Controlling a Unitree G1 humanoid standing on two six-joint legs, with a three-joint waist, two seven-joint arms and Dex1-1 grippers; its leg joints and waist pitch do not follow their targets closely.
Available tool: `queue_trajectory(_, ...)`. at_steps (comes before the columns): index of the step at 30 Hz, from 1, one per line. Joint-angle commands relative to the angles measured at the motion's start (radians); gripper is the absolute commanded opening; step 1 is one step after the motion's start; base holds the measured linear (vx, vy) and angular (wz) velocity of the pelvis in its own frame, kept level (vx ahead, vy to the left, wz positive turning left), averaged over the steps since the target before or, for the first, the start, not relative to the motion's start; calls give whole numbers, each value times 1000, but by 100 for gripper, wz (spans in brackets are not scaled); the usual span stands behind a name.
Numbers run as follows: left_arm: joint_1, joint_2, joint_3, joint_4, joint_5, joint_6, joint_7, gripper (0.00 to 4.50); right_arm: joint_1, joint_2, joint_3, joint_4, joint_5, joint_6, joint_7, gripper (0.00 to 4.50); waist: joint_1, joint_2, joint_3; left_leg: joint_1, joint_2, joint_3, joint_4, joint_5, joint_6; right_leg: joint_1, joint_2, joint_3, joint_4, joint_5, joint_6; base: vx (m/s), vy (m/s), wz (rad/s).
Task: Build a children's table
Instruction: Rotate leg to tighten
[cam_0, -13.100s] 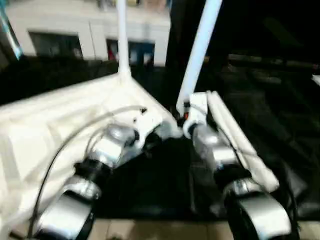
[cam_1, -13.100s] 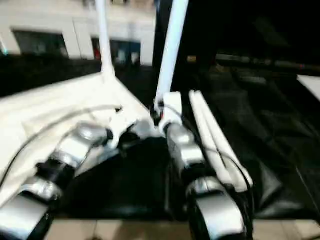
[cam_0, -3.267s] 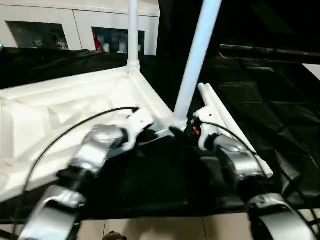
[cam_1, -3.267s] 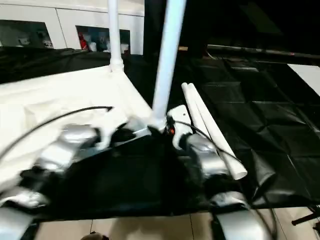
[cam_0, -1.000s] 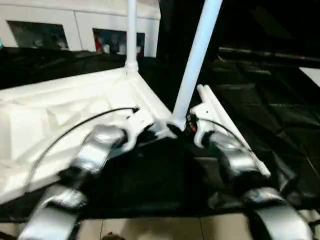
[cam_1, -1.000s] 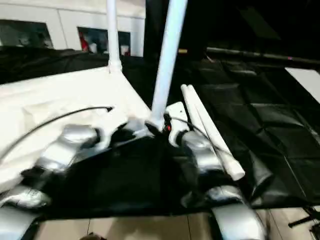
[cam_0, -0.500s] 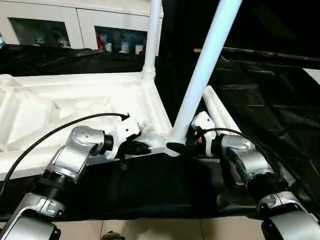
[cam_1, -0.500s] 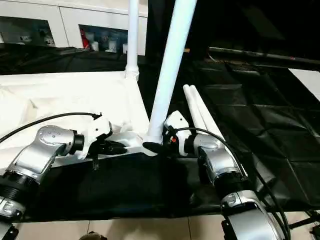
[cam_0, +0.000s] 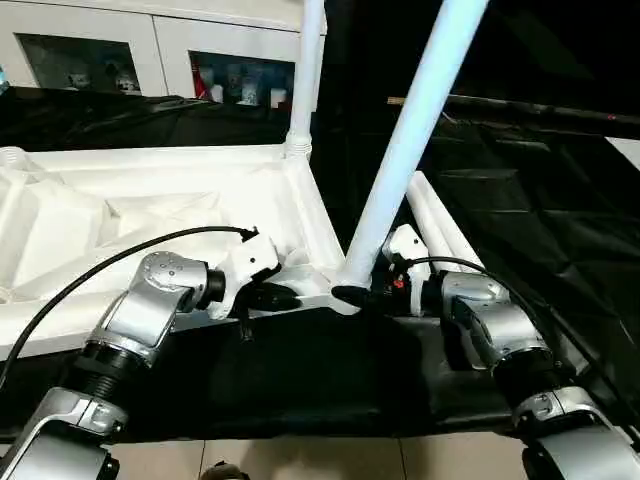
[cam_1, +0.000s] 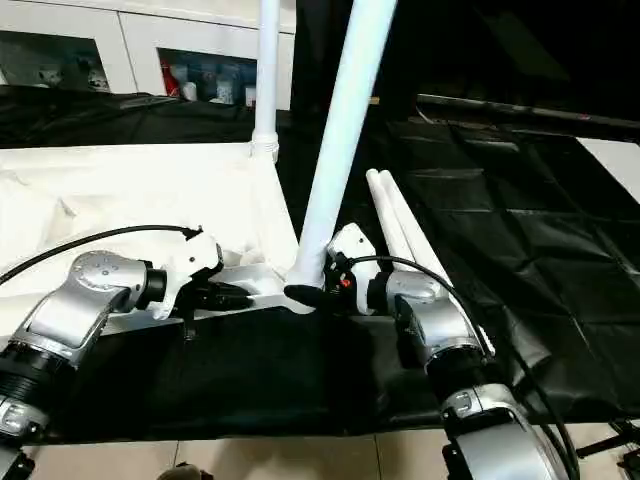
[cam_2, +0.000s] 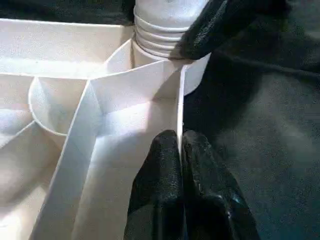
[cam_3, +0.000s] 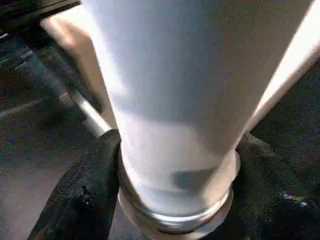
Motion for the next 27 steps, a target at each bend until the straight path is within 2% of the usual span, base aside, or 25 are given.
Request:
queue_trajectory(1, -26, -87, -5, 54, 25, 24, 149, 0, -18, 52, -47, 71, -8, 36, -215, 275, -4, 12, -53, 25, 39, -19, -71, -208, -36, 28, -77, 54, -84, -136, -211, 0, 0, 0)
queue_trajectory(4, -48, -135, -2, 80, 38, 42, 223, 0, -40, 91, -83, 106, -2, 46, -349, 275, -5, 10, -52, 25, 37, -22, -72, -248, -51, 26, -79, 54, -95, -213, -181, 0, 0, 0)
queue_trajectory(5, -68, -182, -1, 104, 50, 55, 290, 0, -63, 123, -108, 140, -4, 50, -469, 275, -5, 18, -52, 26, 38, -23, -72, -252, -56, 23, -80, 55, -95, -218, -177, 0, 0, 0)
queue_trajectory(6, -80, -211, -1, 118, 60, 58, 336, 0, -77, 144, -116, 159, -6, 46, -526, 275, -9, 14, -54, 27, 38, -23, -73, -251, -59, 23, -77, 55, -94, -212, -172, 0, 0, 0)
queue_trajectory(8, -87, -229, -1, 127, 66, 59, 365, 0, -85, 156, -121, 169, -10, 42, -555, 275, -8, 13, -55, 25, 37, -23, -71, -244, -59, 23, -76, 54, -94, -193, -165, 0, 0, 0)
queue_trajectory(9, -90, -246, -4, 131, 68, 61, 377, 0, -94, 169, -118, 177, -23, 31, -588, 275, -6, 16, -56, 23, 36, -22, -70, -231, -54, 25, -75, 54, -92, -168, -159, 0, 0, 0)
queue_trajectory(12, -96, -271, -7, 139, 75, 50, 386, 0, -110, 197, -99, 190, -53, -1, -600, 275, -6, 13, -59, 18, 33, -20, -67, -195, -34, 29, -72, 53, -86, -100, -159, 0, 0, 0)
queue_trajectory(13, -96, -269, -9, 141, 79, 42, 382, 0, -112, 208, -86, 189, -56, -20, -565, 275, -5, 10, -59, 17, 32, -19, -65, -187, -26, 30, -73, 53, -85, -88, -161, 0, 0, 0)
queue_trajectory(14, -93, -259, -10, 138, 79, 41, 373, 0, -110, 213, -84, 183, -48, -28, -538, 310, -5, 11, -58, 16, 32, -19, -66, -186, -23, 30, -73, 53, -85, -86, -162, 0, 0, 0)
queue_trajectory(15, -89, -252, -10, 134, 78, 43, 364, 0, -108, 212, -87, 177, -42, -33, -529, 331, -5, 7, -58, 16, 33, -19, -66, -184, -16, 30, -73, 53, -85, -86, -162, 0, 0, 0)
queue_trajectory(16, -87, -245, -10, 131, 78, 36, 355, 0, -107, 210, -89, 173, -36, -35, -515, 345, -5, 10, -58, 15, 33, -19, -67, -182, -12, 31, -72, 52, -85, -86, -163, 0, 0, 0)
queue_trajectory(21, -66, -206, -9, 112, 68, 12, 300, 0, -98, 179, -80, 151, -24, -53, -435, 392, -6, 9, -56, 15, 34, -20, -67, -198, -6, 30, -74, 52, -90, -120, -163, 0, 0, 0)
queue_trajectory(25, -32, -127, -15, 82, 35, -34, 158, 0, -58, 81, -22, 79, -39, -55, -217, 392, -5, 10, -57, 10, 35, -20, -66, -170, 12, 35, -73, 52, -85, -72, -171, 0, 0, 0)
queue_trajectory(26, -20, -103, -16, 67, 17, -53, 103, 0, -45, 52, -9, 54, -39, -54, -160, 392, -3, 15, -56, 11, 35, -22, -66, -169, 12, 36, -72, 51, -86, -70, -173, 0, 0, 0)
queue_trajectory(27, -10, -86, -17, 51, 3, -58, 64, 0, -39, 33, -5, 40, -36, -52, -124, 392, -6, 12, -57, 12, 35, -20, -66, -168, 16, 36, -72, 52, -84, -61, -181, 0, 0, 0)
